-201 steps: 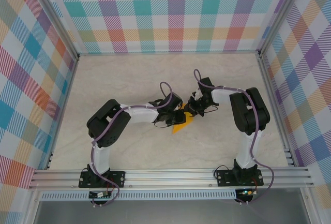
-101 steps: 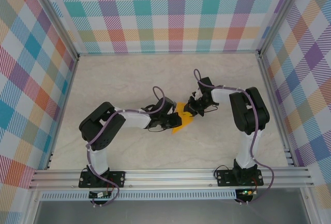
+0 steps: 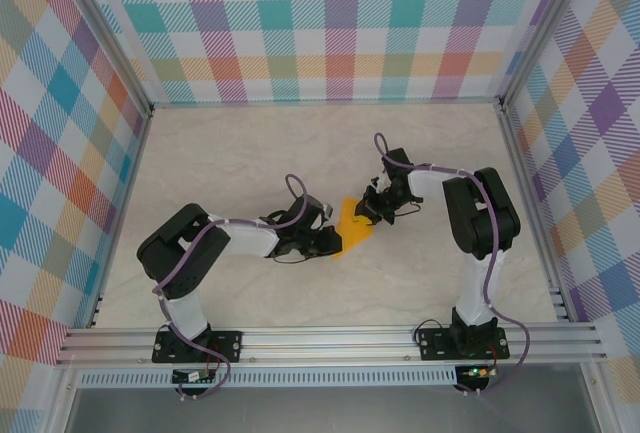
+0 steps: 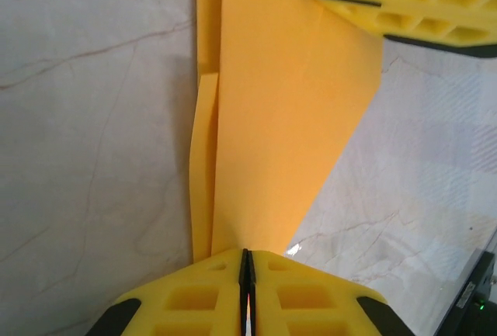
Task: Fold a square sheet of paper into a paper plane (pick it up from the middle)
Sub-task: Fourth fold the wing at the center of the table.
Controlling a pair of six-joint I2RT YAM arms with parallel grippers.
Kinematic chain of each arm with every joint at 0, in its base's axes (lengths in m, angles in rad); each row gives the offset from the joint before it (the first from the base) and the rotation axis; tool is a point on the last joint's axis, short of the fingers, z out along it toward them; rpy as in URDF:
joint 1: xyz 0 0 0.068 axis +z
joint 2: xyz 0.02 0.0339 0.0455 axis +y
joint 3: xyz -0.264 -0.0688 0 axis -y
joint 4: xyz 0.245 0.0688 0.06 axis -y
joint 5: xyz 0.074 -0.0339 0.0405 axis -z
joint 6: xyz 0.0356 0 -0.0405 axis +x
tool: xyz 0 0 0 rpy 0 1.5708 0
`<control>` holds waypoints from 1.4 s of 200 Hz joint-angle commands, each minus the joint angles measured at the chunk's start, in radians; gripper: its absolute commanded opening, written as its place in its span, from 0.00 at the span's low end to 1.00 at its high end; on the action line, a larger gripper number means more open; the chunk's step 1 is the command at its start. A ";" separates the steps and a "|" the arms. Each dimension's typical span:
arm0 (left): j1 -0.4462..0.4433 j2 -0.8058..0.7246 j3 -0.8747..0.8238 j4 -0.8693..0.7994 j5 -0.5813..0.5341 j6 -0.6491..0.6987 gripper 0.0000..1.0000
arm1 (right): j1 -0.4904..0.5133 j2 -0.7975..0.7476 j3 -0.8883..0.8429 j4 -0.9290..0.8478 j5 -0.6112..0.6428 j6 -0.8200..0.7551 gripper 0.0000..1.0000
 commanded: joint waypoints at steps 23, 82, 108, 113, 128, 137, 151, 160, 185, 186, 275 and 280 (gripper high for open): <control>-0.017 -0.025 -0.003 -0.303 0.023 0.115 0.11 | 0.010 0.112 -0.045 -0.026 0.215 -0.015 0.06; -0.018 -0.116 0.071 -0.300 -0.065 0.093 0.11 | 0.010 0.114 -0.045 -0.022 0.213 -0.015 0.06; -0.026 -0.120 0.091 -0.228 -0.038 0.055 0.12 | 0.010 0.112 -0.048 -0.022 0.211 -0.016 0.06; -0.028 -0.117 0.096 -0.225 -0.040 0.050 0.11 | 0.009 0.112 -0.048 -0.021 0.211 -0.015 0.06; -0.031 -0.099 0.106 -0.204 -0.043 0.035 0.12 | 0.009 0.111 -0.051 -0.019 0.212 -0.016 0.06; -0.035 -0.077 0.114 -0.184 -0.039 0.021 0.12 | 0.010 0.113 -0.050 -0.018 0.210 -0.016 0.06; -0.040 -0.032 0.137 -0.173 -0.022 0.010 0.12 | 0.010 0.115 -0.049 -0.016 0.208 -0.015 0.06; -0.043 -0.006 0.153 -0.174 -0.010 0.006 0.12 | 0.010 0.116 -0.051 -0.016 0.207 -0.015 0.06; -0.052 0.032 0.174 -0.198 0.002 0.003 0.12 | 0.010 0.116 -0.052 -0.017 0.208 -0.016 0.06; -0.052 0.033 0.175 -0.201 0.002 0.003 0.12 | 0.010 0.116 -0.052 -0.017 0.208 -0.017 0.06; -0.053 0.038 0.164 -0.331 -0.069 0.006 0.12 | 0.010 0.127 -0.046 -0.020 0.210 -0.018 0.06; -0.051 0.037 0.160 -0.331 -0.070 0.007 0.12 | 0.010 0.127 -0.046 -0.022 0.210 -0.017 0.06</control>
